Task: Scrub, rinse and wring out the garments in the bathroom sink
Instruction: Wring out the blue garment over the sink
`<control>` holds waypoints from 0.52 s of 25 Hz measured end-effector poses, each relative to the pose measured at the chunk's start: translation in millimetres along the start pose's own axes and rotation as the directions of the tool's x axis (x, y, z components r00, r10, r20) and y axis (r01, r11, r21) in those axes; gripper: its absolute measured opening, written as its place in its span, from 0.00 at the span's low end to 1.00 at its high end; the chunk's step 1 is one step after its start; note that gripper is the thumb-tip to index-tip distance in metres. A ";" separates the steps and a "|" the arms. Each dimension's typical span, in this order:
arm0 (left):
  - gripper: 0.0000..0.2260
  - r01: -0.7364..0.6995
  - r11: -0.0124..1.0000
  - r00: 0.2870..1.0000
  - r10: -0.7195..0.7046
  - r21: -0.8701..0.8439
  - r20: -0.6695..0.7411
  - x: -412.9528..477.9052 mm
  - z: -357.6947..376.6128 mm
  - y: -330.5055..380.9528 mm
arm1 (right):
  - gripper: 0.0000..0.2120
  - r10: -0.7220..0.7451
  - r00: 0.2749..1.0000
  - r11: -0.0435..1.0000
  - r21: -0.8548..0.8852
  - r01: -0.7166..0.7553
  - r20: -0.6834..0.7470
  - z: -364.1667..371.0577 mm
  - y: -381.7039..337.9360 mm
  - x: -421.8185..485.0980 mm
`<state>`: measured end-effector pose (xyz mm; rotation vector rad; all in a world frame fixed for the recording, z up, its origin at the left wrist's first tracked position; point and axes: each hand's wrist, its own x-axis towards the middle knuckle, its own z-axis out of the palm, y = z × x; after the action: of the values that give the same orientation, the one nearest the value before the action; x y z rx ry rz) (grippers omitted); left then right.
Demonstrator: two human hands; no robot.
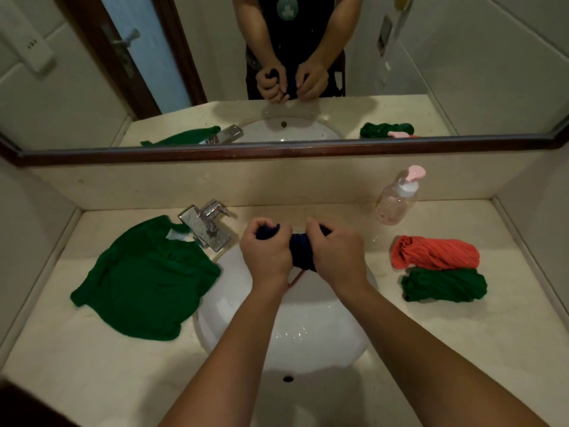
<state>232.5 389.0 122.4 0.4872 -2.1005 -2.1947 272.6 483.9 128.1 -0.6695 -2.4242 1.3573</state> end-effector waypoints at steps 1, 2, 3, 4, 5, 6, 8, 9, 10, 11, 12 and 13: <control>0.14 0.041 0.999 0.999 -0.041 -0.012 -0.018 0.0 2.6 0.5 | 0.19 -0.135 0.990 0.988 -0.072 0.133 -0.025 -0.3 3.1 0.9; 0.14 0.080 0.997 0.996 -0.080 -0.017 -0.029 0.9 4.5 1.2 | 0.18 -0.265 0.963 0.957 -0.135 0.257 -0.048 0.2 7.9 2.7; 0.14 0.119 0.993 0.992 -0.120 -0.022 -0.036 2.3 6.3 2.0 | 0.17 -0.375 0.924 0.916 -0.182 0.358 -0.069 0.8 12.7 5.2; 0.14 0.153 0.988 0.987 -0.154 -0.033 -0.038 3.9 7.9 2.6 | 0.17 -0.462 0.883 0.873 -0.220 0.435 -0.086 1.8 16.9 7.5; 0.14 0.181 0.983 0.983 -0.182 -0.045 -0.034 5.1 9.2 3.4 | 0.17 -0.522 0.848 0.837 -0.249 0.488 -0.093 2.7 19.4 8.9; 0.14 0.197 0.979 0.980 -0.199 -0.050 -0.028 5.7 9.8 4.4 | 0.17 -0.562 0.822 0.809 -0.270 0.523 -0.093 3.4 22.1 10.0; 0.14 0.206 0.978 0.978 -0.206 -0.026 0.002 7.1 8.1 3.7 | 0.17 -0.572 0.818 0.797 -0.273 0.538 -0.056 3.4 24.4 11.0; 0.14 0.207 0.978 0.978 -0.207 -0.006 0.039 8.1 5.0 2.4 | 0.17 -0.514 0.857 0.835 -0.240 0.496 -0.018 1.0 21.0 8.9; 0.14 0.210 0.978 0.973 -0.210 0.005 0.100 10.8 0.2 1.7 | 0.16 -0.409 0.912 0.895 -0.183 0.408 0.030 -1.7 16.4 5.4; 0.14 0.216 0.976 0.959 -0.214 0.008 0.185 14.9 -5.7 2.2 | 0.16 -0.280 0.954 0.947 -0.131 0.292 0.105 -4.8 12.0 1.9; 0.14 0.216 0.976 0.936 -0.211 0.015 0.282 20.6 -12.5 2.8 | 0.16 -0.158 0.970 0.977 -0.110 0.180 0.186 -8.7 8.5 -2.1; 0.13 0.208 0.978 0.905 -0.206 0.035 0.372 27.4 -19.4 4.6 | 0.15 -0.084 0.963 0.984 -0.132 0.120 0.255 -11.7 6.0 -6.8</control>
<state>211.0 362.9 121.6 0.3221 -2.3162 -2.5908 285.3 491.5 128.9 -0.4206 -2.7355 1.2996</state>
